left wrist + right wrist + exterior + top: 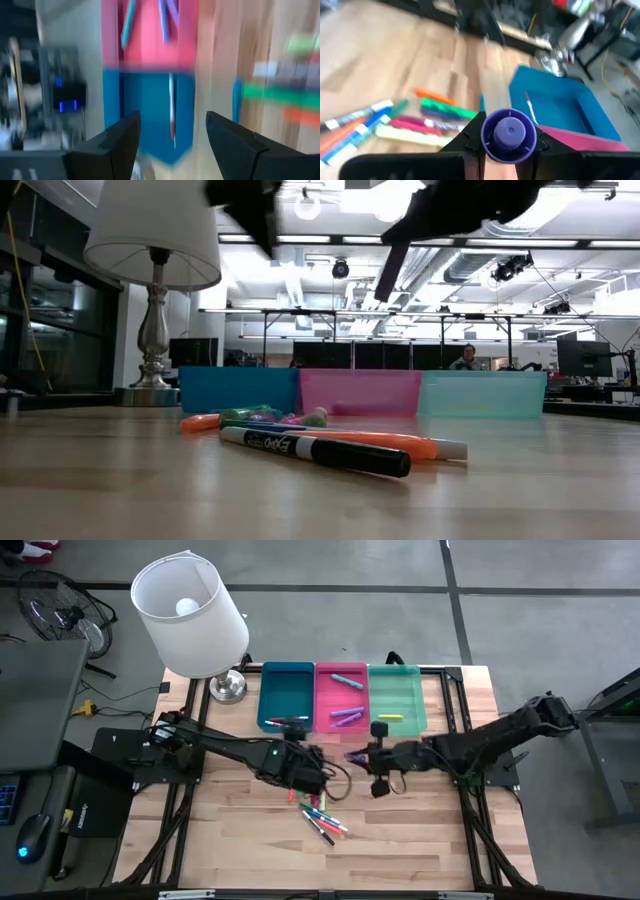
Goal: Pick & Place Markers
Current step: Put the violet highlighter into the pink bin
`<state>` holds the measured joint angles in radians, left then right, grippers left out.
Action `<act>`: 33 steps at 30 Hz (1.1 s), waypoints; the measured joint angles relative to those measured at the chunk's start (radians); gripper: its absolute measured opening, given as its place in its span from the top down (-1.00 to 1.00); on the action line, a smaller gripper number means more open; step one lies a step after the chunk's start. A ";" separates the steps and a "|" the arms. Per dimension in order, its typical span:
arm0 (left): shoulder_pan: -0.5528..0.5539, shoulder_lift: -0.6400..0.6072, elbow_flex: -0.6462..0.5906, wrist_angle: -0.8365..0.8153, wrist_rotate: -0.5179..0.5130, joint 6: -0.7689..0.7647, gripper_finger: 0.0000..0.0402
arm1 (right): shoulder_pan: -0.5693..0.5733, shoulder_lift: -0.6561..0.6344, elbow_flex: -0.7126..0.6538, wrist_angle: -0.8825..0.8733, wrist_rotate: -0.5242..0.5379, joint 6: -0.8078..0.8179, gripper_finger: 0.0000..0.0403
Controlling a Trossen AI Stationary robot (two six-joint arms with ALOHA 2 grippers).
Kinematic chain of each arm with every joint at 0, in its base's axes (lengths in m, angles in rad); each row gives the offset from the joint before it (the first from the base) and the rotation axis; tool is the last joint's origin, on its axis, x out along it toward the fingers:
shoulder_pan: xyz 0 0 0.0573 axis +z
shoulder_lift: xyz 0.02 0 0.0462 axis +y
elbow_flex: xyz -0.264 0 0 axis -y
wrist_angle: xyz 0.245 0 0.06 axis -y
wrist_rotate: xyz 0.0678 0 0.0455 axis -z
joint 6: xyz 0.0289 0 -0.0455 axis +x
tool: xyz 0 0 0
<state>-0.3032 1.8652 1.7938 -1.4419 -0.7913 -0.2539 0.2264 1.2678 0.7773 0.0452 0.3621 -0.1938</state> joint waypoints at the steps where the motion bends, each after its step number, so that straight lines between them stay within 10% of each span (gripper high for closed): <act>1: -0.007 0.000 -0.001 -0.069 0.008 -0.069 -0.10 | -0.023 0.000 0.033 -0.061 -0.013 -0.002 0.73; 16: -0.172 -0.039 -0.227 -0.119 -0.102 -0.370 -0.10 | -0.436 0.041 0.373 -0.543 -0.341 -0.116 0.73; 33: -0.138 -0.070 -0.463 0.124 -0.292 -0.458 -0.10 | -0.687 0.603 0.914 -1.011 -0.489 -0.313 0.73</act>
<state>-0.4413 1.7957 1.3313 -1.3180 -1.0830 -0.7122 -0.4603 1.8705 1.6914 -0.9658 -0.1271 -0.5070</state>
